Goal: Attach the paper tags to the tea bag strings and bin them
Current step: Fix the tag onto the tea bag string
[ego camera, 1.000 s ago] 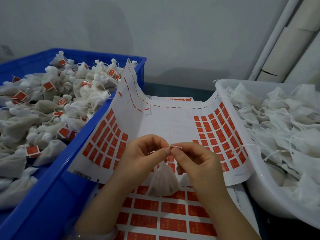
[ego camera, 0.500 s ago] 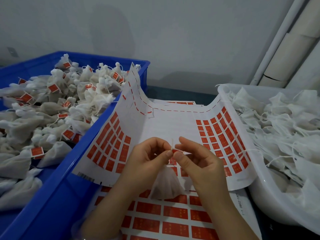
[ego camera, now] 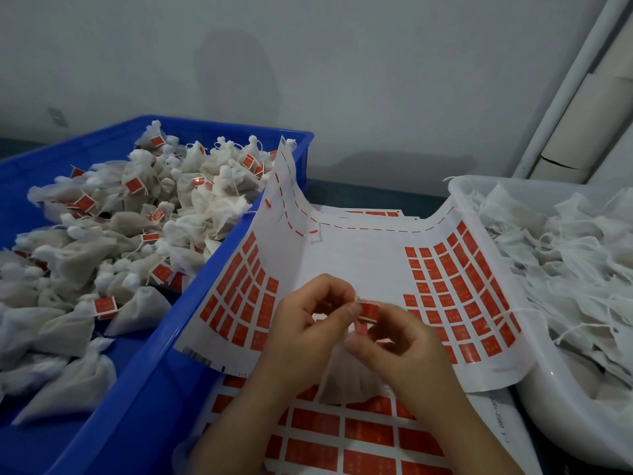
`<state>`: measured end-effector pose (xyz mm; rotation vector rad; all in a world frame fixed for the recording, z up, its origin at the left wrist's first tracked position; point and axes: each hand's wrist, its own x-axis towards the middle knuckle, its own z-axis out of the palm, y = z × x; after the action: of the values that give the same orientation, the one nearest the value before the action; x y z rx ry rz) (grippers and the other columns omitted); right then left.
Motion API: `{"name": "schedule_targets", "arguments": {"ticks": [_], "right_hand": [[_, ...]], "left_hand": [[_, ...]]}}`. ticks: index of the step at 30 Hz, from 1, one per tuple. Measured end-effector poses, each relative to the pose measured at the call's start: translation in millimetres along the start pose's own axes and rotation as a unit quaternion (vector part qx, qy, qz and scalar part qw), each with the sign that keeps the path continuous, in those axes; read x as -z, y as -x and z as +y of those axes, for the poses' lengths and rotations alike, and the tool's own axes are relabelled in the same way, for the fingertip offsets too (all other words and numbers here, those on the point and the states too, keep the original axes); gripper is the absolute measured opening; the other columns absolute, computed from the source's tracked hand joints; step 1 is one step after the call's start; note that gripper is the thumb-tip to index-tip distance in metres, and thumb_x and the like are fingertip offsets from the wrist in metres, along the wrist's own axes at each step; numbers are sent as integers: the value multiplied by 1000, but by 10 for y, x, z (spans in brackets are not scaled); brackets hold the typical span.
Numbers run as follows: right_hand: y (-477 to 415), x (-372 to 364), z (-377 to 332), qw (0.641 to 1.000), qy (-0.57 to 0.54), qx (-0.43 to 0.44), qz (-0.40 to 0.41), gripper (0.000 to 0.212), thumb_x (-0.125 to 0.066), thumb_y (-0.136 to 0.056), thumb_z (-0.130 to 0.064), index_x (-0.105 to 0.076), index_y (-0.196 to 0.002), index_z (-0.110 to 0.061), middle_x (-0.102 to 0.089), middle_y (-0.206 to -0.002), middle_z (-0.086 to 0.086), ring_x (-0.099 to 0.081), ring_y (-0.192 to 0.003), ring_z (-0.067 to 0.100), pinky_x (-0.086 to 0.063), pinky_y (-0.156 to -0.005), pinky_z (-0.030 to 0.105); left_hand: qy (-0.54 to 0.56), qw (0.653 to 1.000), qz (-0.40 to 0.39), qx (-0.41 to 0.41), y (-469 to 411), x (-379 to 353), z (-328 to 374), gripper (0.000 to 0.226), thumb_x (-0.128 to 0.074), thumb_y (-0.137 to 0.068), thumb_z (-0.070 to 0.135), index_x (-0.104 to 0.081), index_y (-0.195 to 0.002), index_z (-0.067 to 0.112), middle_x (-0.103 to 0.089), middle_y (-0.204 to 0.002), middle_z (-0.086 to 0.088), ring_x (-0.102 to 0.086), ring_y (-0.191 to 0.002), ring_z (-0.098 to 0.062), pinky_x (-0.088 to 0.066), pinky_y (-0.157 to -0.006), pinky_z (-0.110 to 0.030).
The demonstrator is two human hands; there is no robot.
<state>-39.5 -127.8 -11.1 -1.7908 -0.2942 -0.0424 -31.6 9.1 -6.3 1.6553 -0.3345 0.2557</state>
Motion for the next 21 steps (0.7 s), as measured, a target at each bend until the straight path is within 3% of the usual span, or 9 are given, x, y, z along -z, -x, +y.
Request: {"name": "schedule_targets", "arguments": {"ticks": [4, 6, 8, 12, 17, 19, 21], "right_hand": [[35, -121, 37, 997, 74, -1, -30, 10, -64, -74, -44, -56, -80, -48, -58, -79, -44, -57, -83, -15, -44, -58, 2], [35, -133, 46, 996, 84, 12, -17, 12, -63, -76, -43, -55, -77, -50, -55, -77, -48, -54, -86, -20, -41, -59, -1], [28, -115, 29, 996, 87, 13, -4, 11, -58, -67, -54, -56, -77, -50, -58, -80, -46, -55, -86, -17, -42, -61, 0], [32, -106, 52, 995, 91, 22, 18, 29, -49, -65, -63, -63, -75, -40, -64, -79, -31, -60, -80, -6, -45, -62, 5], [45, -128, 66, 996, 88, 21, 22, 38, -45, -63, -68, -63, -75, -36, -64, -79, -27, -59, -79, -4, -46, -63, 7], [44, -130, 60, 996, 81, 19, 27, 35, -46, -64, -67, -61, -79, -39, -62, -82, -32, -59, -83, -7, -46, -64, 5], [39, -124, 68, 997, 71, 19, 31, 28, -48, -67, -62, -60, -82, -42, -62, -86, -35, -58, -87, -9, -45, -65, 3]], "left_hand": [[50, 999, 20, 7, -11, 8, -2, 6, -56, -79, 17, -61, -79, 16, -62, -74, 4, -61, -80, -20, -52, -72, -27], [69, 997, 34, 15, -17, 14, -4, 7, -57, -85, 13, -61, -81, 17, -63, -75, 7, -62, -81, -16, -53, -73, -25], [65, 997, 45, 16, -24, 9, -4, 12, -57, -89, 9, -61, -81, 16, -63, -73, 10, -62, -77, -10, -51, -70, -20], [54, 997, 58, 12, -20, -11, 13, 14, -56, -82, 29, -60, -78, 17, -63, -68, 11, -61, -69, -3, -49, -64, -12], [56, 995, 55, 63, -58, 41, -27, 13, -52, -90, 16, -59, -79, 13, -61, -63, 12, -59, -64, -1, -48, -63, -11], [68, 993, 38, 93, -61, 28, -41, 16, -51, -90, 22, -60, -81, 13, -63, -65, 11, -61, -65, -2, -49, -62, -11], [66, 991, 31, 111, -54, 1, -44, 30, -48, -82, 42, -62, -86, 16, -66, -71, 9, -64, -72, -3, -50, -62, -13]]}}
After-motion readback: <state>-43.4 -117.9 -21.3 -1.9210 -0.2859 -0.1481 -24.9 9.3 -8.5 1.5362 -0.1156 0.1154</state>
